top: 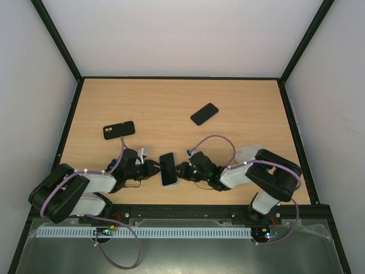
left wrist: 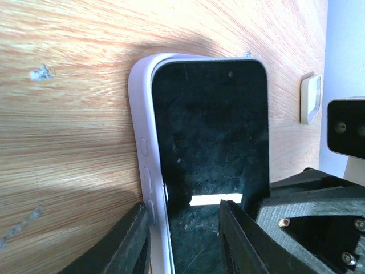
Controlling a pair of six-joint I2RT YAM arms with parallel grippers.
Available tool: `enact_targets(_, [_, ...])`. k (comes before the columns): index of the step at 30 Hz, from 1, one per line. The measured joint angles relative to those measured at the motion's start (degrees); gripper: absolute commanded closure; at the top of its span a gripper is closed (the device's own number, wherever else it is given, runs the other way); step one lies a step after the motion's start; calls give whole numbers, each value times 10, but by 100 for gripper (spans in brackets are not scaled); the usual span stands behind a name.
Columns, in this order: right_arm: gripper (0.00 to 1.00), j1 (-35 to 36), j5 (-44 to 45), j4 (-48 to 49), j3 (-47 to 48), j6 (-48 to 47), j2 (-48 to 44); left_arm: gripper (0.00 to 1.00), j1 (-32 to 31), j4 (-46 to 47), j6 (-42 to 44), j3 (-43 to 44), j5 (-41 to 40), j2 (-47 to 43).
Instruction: Put the phone into the phone case
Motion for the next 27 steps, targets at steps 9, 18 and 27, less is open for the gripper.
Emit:
enact_targets(9, [71, 0, 50, -127, 14, -46, -58, 66, -2, -9, 2, 2, -4, 0])
enact_targets(18, [81, 0, 67, -160, 19, -68, -67, 66, -2, -28, 14, 18, -16, 3])
enact_targets(27, [96, -1, 42, -143, 22, -64, -45, 75, -8, 11, 9, 21, -10, 37])
